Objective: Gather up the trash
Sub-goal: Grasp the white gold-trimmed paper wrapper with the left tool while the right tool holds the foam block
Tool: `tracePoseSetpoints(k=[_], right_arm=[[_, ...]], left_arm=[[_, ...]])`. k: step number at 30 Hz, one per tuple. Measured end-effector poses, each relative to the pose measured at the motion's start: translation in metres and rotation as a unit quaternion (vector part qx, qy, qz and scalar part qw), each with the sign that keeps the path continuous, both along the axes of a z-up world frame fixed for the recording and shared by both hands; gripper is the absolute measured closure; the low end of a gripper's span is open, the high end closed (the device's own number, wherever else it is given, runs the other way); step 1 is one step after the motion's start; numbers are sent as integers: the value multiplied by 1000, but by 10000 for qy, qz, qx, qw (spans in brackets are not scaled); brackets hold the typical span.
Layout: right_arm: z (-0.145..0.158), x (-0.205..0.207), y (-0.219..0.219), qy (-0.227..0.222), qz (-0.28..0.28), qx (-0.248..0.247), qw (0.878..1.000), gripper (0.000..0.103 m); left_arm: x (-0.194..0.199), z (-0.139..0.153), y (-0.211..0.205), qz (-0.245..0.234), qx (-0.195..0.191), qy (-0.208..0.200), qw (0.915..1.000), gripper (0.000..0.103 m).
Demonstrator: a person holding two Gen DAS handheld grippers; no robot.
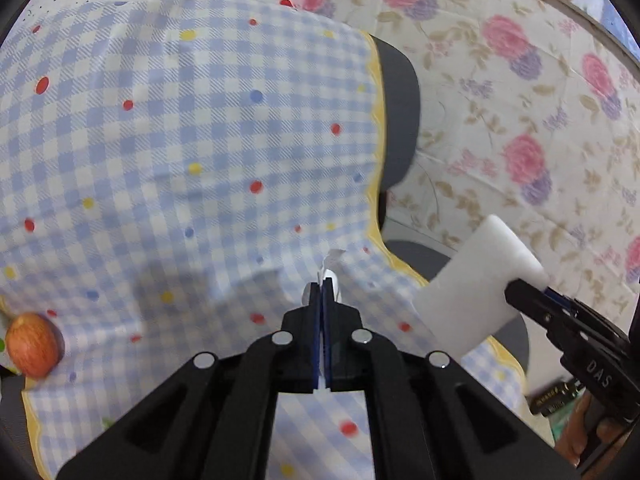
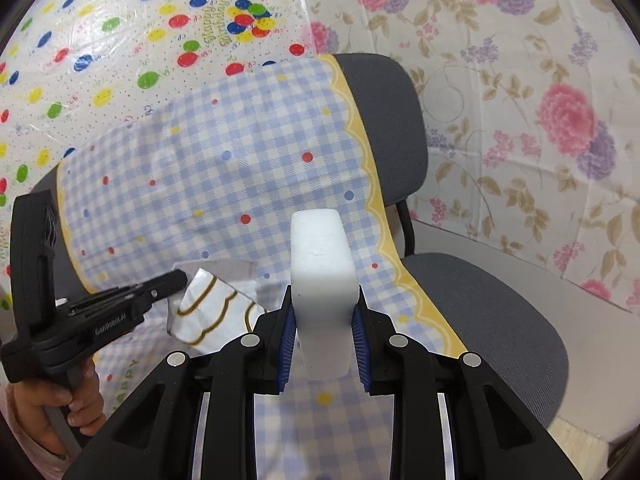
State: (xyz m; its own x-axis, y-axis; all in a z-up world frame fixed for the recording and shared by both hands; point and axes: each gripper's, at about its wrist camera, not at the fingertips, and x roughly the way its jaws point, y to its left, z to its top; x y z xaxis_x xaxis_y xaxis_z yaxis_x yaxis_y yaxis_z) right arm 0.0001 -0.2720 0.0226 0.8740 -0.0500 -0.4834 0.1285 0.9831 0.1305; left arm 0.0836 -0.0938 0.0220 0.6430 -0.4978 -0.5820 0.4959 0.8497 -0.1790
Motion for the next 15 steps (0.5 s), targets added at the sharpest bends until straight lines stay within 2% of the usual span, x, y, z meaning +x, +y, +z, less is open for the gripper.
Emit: tracePoseSetpoints(k=[2,4,6,10,11,12,13,14,15], right_arm=[[0,-13,0,-30,-13,28,10000,76],[-3,-22,0,-14,18,98,9999,76],[-6,-29,3,17,70,100,9999,76],[-17,-38,15,43,87,-205,9997,76],[-20,-39,16,69,88,-227,9997,76],[-23,-40,16,91,92,-211,9997,76],[-26,-41,16,127,94,-183,9997,76],[-27,-42,16,141,88,-176,9997,76],[-28,-43,16,149,77,-188,9997,76]], left_arm=[[-9,-8,10,234,130,354,9990,103],[-14,-25,29,502,-1,745,9960,103],[-19,-38,48,731,-22,890,9933,103],[-27,-63,73,1013,-10,1097,9888,103],[-27,-67,75,1058,18,1133,9879,94],[-28,-70,78,1119,57,1180,9867,78],[-29,-73,83,1200,27,1207,9854,68],[-31,-74,88,1250,-50,1203,9848,51],[-35,-74,92,1293,-122,1181,9845,48]])
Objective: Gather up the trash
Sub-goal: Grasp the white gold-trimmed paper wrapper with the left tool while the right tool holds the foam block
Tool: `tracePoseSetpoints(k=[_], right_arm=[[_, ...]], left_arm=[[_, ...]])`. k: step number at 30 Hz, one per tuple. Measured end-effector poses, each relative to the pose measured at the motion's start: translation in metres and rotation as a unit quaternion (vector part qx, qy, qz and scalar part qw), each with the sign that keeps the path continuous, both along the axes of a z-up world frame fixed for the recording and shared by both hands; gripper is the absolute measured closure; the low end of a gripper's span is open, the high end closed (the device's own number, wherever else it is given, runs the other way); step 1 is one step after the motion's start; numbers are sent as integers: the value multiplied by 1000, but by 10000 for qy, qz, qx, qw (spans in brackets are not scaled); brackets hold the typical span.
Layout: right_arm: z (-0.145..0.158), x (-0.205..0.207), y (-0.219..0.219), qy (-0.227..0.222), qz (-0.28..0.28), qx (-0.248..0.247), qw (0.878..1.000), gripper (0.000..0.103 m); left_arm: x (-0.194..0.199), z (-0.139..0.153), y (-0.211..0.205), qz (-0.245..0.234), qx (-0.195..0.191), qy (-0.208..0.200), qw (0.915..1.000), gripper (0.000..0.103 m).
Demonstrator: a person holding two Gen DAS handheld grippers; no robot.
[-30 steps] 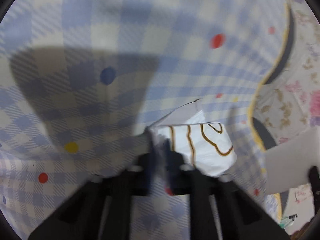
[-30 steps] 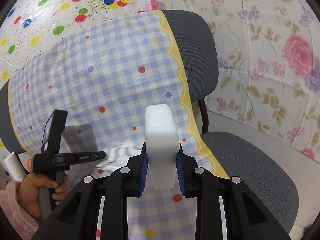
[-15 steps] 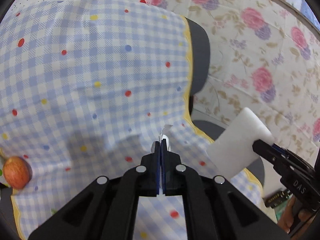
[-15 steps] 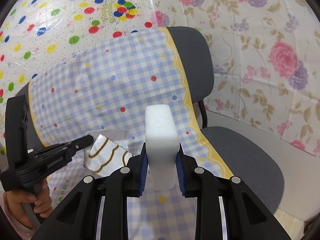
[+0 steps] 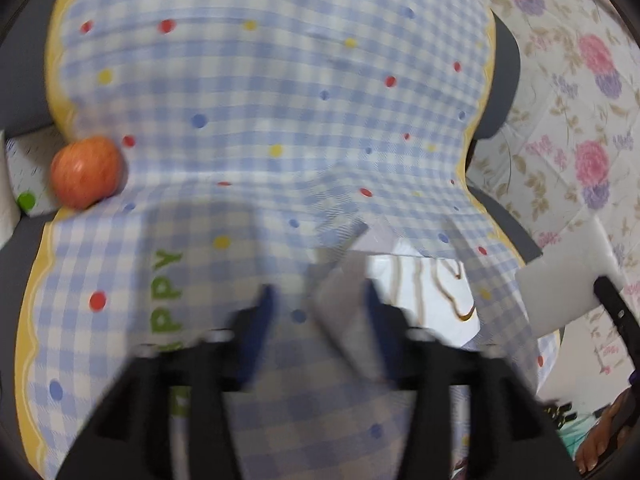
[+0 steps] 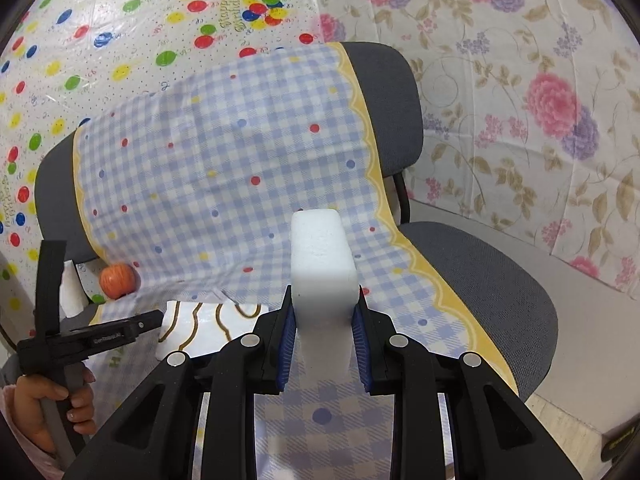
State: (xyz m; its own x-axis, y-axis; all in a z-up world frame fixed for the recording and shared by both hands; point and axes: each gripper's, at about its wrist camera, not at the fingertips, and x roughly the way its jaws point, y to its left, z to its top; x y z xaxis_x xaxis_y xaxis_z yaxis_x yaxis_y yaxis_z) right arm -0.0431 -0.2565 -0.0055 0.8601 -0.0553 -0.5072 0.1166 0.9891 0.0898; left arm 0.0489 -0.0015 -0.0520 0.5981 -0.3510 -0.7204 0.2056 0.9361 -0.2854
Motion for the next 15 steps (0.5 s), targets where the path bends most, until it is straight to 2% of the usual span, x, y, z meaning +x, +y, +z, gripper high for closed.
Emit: tracePoseSetpoints(k=[7,9,12,15], right_arm=[[-3,-5,-2,35,-43,25,10000,76],[-4,-5,-2,32,-37,36,10000,76],[-5,-5,-3,55,-35,134,9999,76],[-4,-5,-2,72,-22,106,9999,76]], left_arm=[[-7,6,-2,-371,-368,-192,9985,48],[-3,6,-17,-562,-102,-256,9980,35],[12,-5,-37,-827,464,-233,9952,34],[28,-16,-46,-1240,459,22,9912,31]])
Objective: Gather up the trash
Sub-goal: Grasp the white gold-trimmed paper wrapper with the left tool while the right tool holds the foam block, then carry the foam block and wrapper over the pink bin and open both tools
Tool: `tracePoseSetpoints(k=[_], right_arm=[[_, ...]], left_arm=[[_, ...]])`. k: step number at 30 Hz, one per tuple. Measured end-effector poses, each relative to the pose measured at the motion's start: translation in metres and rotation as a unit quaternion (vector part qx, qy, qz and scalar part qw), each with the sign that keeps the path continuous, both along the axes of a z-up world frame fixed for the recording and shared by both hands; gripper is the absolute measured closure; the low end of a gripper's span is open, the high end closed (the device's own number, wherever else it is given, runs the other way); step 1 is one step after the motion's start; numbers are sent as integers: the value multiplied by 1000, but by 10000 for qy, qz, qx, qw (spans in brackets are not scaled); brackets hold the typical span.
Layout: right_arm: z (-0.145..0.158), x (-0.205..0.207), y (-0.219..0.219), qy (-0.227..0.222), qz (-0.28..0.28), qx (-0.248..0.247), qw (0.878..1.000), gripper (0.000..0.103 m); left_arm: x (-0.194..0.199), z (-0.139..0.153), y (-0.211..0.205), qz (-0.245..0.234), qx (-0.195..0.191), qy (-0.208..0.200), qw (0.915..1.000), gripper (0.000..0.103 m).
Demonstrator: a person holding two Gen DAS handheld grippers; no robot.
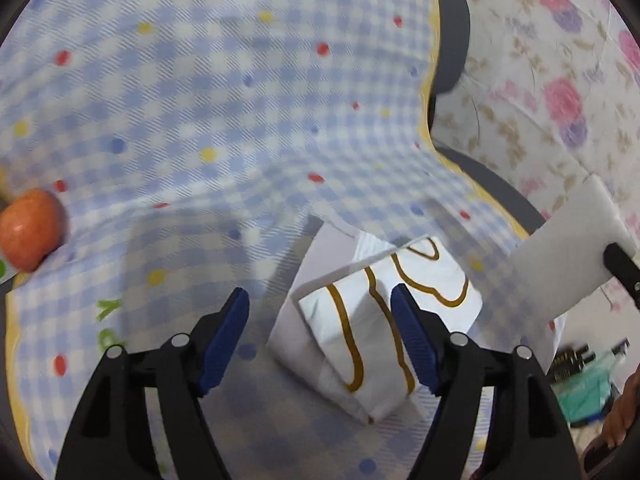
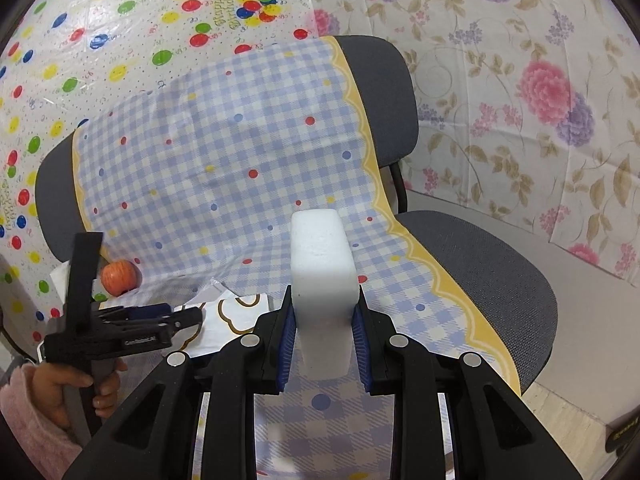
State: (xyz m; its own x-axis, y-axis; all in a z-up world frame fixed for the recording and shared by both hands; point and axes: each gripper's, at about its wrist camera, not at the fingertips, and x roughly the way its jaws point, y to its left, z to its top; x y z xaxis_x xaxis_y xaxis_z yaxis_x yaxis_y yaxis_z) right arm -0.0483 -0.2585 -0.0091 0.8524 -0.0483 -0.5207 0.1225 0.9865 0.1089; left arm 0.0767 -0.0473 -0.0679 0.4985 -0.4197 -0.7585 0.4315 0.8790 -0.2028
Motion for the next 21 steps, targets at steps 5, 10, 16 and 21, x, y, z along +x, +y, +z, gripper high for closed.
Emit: tracePoseSetpoints(k=[5,10,16,21], right_arm=[[1,-1,0,12,26,59,10000,75],[0,-3,-2,50,20,193,9998,75],[5,-12,1,-74,38,107,9999,75],[5,-31,0,-125,-28,119,9998,75]], left_arm=[[9,-7,-3,-367,-248,270,9987,33],[-1,-8,-9,-576,-198,374,9974,58],[-26,7,-9,-375,-429,5,9984,97],[-64,33,-16,-221,-430,-724,9962,100]])
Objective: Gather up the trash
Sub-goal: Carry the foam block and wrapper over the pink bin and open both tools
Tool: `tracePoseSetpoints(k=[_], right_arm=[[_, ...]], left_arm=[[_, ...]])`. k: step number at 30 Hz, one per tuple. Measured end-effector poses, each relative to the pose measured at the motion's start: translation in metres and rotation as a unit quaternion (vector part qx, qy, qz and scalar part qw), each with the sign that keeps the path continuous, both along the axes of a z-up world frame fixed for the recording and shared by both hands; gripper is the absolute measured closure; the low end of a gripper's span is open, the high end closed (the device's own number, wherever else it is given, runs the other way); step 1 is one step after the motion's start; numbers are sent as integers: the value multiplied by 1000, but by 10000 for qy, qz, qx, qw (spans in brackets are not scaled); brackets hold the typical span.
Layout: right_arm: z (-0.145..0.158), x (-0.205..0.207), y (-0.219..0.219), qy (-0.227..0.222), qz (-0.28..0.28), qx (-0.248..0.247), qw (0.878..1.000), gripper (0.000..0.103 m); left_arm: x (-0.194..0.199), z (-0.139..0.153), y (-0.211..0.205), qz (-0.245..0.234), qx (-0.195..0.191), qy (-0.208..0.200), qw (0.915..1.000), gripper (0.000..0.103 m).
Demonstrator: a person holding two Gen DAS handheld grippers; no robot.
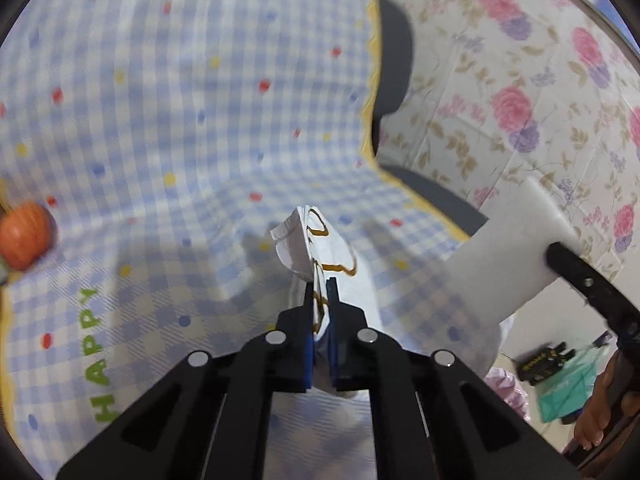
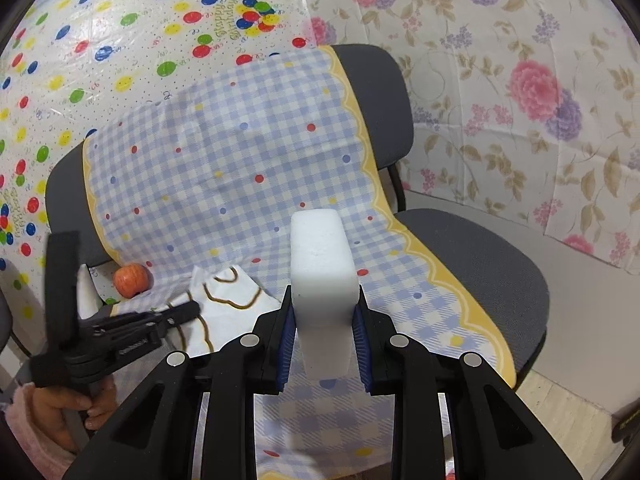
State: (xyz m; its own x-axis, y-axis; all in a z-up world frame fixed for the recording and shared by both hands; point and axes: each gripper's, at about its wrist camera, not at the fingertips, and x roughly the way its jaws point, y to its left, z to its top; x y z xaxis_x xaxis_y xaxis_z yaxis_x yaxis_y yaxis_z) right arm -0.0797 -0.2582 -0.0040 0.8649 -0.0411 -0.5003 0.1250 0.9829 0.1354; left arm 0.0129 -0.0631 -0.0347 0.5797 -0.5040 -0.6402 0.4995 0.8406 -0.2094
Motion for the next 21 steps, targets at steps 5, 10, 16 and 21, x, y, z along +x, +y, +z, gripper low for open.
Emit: tracePoseSetpoints(k=[5,10,16,21], right_arm=[[4,-28,-9,-78,-207,-137,9997,75],[13,-64,-33,-185,-612,-203,9977,75],[12,-115,-62,-141,-1159,-271,9928,75],[10,-161,-80,-56,-1644,-376,9857,75]], left_arm=[[-39,23,-22,-107,-51,-565,9983,100],[-64,33,-47,-498,-267,-749,9956,100],[-105,34,-85,-1138,-318,-918,9887,100],[-137,34,-113,-1629,-392,-1015,9806,100]])
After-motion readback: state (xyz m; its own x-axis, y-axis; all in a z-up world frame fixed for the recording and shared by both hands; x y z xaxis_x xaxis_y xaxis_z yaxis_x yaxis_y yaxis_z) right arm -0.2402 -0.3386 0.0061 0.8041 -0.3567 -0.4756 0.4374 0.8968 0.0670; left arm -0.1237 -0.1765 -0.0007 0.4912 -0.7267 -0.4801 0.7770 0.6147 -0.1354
